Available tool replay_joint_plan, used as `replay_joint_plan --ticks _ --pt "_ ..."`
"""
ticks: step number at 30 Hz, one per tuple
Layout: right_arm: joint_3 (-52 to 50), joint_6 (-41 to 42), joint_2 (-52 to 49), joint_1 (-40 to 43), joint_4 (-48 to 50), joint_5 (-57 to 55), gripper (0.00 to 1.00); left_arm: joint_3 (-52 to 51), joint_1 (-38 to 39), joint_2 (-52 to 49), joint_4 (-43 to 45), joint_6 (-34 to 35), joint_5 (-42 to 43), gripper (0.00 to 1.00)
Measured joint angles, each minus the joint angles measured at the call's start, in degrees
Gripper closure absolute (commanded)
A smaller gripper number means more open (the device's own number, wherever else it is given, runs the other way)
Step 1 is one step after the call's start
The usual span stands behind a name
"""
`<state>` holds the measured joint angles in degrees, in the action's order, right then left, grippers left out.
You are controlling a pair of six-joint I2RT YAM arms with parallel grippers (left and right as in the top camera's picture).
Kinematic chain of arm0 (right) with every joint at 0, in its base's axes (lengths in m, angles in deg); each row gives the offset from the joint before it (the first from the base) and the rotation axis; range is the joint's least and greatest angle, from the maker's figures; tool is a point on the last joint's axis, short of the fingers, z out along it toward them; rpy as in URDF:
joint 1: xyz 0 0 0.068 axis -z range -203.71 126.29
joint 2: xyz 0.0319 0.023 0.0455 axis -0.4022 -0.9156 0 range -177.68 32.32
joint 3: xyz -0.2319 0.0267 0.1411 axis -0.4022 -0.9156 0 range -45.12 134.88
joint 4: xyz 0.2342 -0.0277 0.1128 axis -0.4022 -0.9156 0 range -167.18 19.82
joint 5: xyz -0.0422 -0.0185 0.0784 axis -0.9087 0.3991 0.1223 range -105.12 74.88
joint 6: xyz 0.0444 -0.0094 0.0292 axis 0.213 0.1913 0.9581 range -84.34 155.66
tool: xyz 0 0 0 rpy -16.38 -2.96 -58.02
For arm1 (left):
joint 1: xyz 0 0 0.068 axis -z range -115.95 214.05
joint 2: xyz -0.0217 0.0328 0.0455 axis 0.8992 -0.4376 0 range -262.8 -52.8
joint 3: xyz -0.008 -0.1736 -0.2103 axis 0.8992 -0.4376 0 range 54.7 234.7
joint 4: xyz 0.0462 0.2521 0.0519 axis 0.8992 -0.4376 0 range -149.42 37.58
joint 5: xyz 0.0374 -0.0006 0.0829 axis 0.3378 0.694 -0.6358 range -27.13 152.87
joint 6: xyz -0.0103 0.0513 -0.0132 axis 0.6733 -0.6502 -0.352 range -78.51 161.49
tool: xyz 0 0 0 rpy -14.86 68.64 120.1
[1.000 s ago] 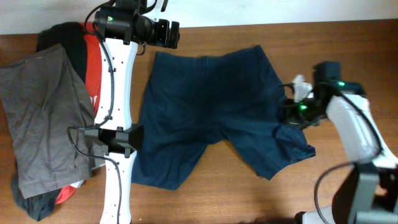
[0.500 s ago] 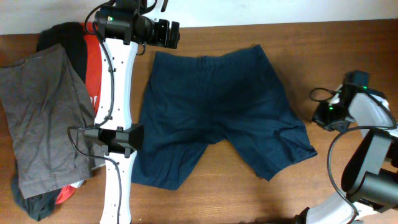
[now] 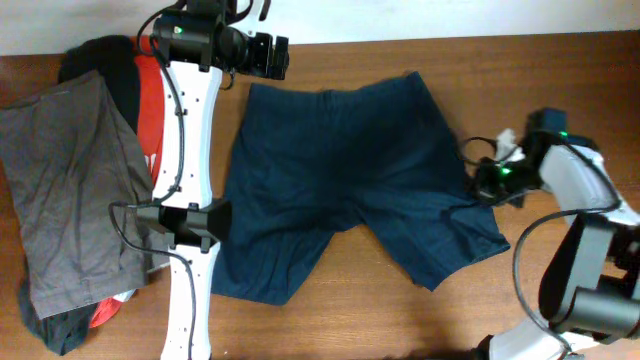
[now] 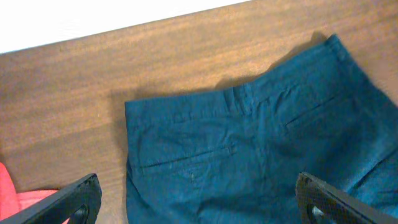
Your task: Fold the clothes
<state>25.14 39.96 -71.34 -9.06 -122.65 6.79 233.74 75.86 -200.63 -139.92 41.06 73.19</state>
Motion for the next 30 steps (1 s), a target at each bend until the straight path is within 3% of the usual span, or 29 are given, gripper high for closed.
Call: replay_joint_plan --ticks 6,10,17,30 --pt "-0.1 0.6 0.8 -12.7 0.5 -2.1 0.96 0.0 0.0 -3.8 -0.9 0.0 0.0 0.01" --pt "-2.4 2.5 0.8 -16.9 4.7 -3.8 0.96 -0.3 0.0 -5.2 -0.5 0.0 0.0 0.01" --pt "-8.7 6.3 0.0 -17.6 15.2 -5.9 0.96 -0.3 0.0 -5.2 0.9 0.0 0.0 0.01" --pt "-7.2 13.1 -6.2 -16.0 28.2 -7.4 0.96 -0.3 0.0 -5.2 1.4 0.0 0.0 0.01"
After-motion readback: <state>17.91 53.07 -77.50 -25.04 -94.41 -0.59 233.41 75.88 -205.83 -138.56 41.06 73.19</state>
